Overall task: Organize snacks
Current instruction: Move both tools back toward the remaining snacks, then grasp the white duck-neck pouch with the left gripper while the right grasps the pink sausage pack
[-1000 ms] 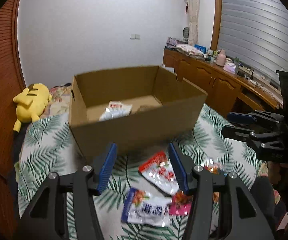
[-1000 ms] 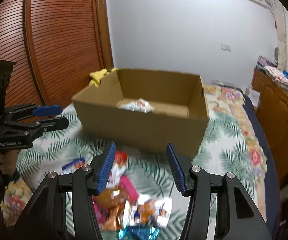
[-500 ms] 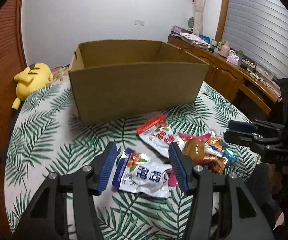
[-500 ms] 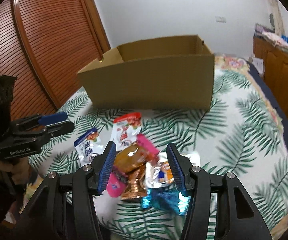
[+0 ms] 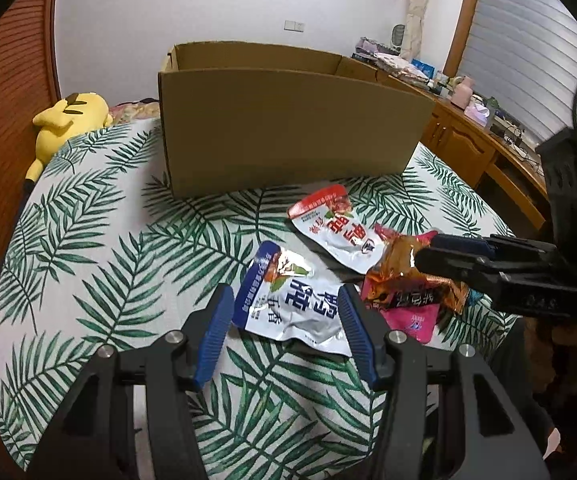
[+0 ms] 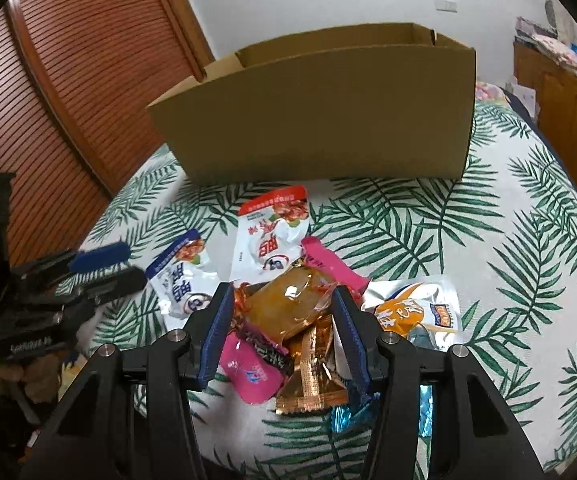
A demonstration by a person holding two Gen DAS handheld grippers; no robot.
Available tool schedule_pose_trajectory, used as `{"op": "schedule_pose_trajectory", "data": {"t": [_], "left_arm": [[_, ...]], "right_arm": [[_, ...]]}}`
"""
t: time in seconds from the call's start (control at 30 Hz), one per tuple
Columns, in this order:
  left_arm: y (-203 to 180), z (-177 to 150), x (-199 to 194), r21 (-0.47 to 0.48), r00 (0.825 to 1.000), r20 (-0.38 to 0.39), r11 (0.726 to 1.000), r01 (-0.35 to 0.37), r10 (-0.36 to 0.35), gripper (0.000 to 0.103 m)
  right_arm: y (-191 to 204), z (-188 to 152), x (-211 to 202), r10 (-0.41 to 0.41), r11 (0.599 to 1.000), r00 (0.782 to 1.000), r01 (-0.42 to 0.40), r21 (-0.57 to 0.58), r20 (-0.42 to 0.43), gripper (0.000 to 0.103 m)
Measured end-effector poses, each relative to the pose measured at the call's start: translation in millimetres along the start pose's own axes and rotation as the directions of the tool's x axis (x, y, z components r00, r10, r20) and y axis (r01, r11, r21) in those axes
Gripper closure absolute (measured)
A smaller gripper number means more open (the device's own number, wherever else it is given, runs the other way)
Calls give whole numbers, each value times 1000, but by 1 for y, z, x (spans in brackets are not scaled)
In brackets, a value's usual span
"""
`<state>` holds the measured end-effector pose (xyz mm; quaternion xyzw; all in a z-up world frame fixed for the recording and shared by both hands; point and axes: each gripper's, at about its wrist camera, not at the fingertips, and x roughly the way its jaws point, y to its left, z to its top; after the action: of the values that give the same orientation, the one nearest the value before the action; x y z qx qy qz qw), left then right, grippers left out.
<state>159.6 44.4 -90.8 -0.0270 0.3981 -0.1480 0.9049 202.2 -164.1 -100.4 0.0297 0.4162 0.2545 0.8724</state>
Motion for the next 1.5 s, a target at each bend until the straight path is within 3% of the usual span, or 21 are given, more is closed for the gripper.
{"op": "schedule_pose_trajectory", "data": {"t": [0.27, 0.43, 0.7, 1.17, 1.5], "left_arm": [[3, -3, 4, -30, 1000, -2, 1000, -5, 5, 49], [1, -1, 11, -60, 1000, -5, 998, -12, 11, 49], [-3, 3, 28, -106, 999, -19, 993, -42, 40, 48], [-12, 0, 42, -11, 981, -67, 983, -185, 184, 48], [-3, -12, 38, -16, 978, -83, 981, -193, 191, 38]], "right_arm": [[0, 0, 19, -44, 999, 999, 44, 5, -31, 49], [-4, -6, 27, -31, 999, 999, 32, 16, -44, 47], [-5, -12, 25, -34, 999, 999, 34, -7, 6, 50], [0, -20, 25, -40, 998, 998, 42, -48, 47, 50], [3, -21, 26, -59, 996, 997, 61, -58, 44, 50]]}}
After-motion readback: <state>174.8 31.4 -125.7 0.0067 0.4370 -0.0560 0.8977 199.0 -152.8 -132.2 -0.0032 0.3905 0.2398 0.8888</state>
